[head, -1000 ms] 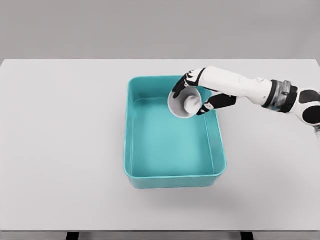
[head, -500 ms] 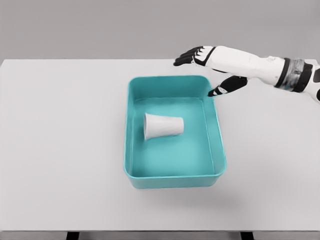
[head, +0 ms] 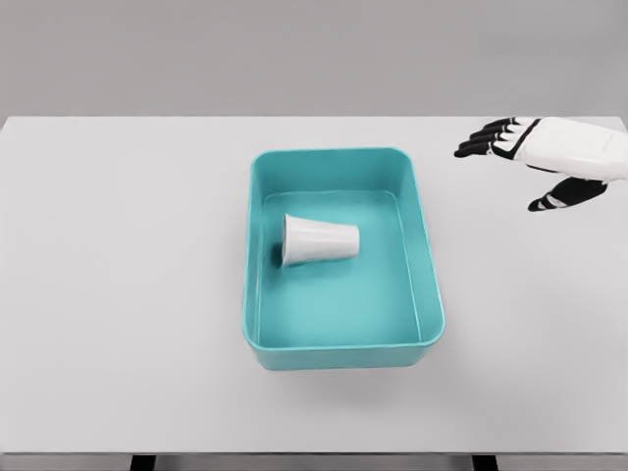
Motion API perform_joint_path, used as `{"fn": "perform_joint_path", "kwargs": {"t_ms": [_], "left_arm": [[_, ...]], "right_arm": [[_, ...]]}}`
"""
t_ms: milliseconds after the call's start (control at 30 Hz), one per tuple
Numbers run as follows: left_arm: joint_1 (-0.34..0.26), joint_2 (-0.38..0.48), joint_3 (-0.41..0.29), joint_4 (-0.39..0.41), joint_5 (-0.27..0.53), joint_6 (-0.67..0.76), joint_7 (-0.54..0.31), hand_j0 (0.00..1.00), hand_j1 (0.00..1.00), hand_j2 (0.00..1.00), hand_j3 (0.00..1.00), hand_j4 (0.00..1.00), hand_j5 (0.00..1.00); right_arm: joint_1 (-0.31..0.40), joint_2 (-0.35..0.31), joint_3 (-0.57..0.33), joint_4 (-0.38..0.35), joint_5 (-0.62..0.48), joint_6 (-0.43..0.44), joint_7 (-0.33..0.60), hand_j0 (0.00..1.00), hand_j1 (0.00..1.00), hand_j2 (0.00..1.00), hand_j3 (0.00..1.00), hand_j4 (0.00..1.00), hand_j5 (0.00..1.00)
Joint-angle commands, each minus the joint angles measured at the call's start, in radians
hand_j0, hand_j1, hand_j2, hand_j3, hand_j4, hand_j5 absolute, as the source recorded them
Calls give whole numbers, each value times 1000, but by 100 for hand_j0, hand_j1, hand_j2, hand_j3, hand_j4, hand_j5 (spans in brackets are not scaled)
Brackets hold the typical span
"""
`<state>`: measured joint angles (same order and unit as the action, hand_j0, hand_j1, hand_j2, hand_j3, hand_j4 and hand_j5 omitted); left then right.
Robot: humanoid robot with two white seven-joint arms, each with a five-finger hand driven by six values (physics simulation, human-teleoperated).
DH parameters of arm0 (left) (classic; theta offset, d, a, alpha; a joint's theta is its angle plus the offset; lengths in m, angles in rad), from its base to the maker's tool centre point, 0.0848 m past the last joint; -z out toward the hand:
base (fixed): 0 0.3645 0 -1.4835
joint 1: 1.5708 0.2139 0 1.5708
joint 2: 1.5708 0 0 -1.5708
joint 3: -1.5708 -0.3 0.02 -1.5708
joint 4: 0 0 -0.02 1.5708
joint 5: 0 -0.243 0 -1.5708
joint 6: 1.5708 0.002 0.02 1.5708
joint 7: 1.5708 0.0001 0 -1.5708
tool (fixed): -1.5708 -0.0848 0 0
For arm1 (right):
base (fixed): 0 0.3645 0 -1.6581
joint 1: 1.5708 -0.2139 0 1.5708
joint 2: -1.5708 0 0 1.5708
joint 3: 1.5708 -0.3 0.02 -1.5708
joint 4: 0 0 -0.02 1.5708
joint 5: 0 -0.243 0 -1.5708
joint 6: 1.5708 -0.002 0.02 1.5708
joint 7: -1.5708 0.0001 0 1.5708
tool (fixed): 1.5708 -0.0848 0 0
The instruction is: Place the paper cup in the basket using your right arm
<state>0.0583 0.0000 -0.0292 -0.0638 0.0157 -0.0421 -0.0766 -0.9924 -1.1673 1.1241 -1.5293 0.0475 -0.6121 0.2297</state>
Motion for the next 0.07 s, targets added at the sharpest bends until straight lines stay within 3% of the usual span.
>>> {"fn": "perform_joint_path", "kwargs": {"t_ms": [0,33], "left_arm": [[0,0,0,2,6,1,0,100,100,100,100,100,100],[0,0,0,4,6,1,0,100,100,100,100,100,100]], "right_arm": [[0,0,-1,1,0,1,0,100,100,100,100,100,100],[3,0,-3,1,0,1,0,100,100,100,100,100,100]]}}
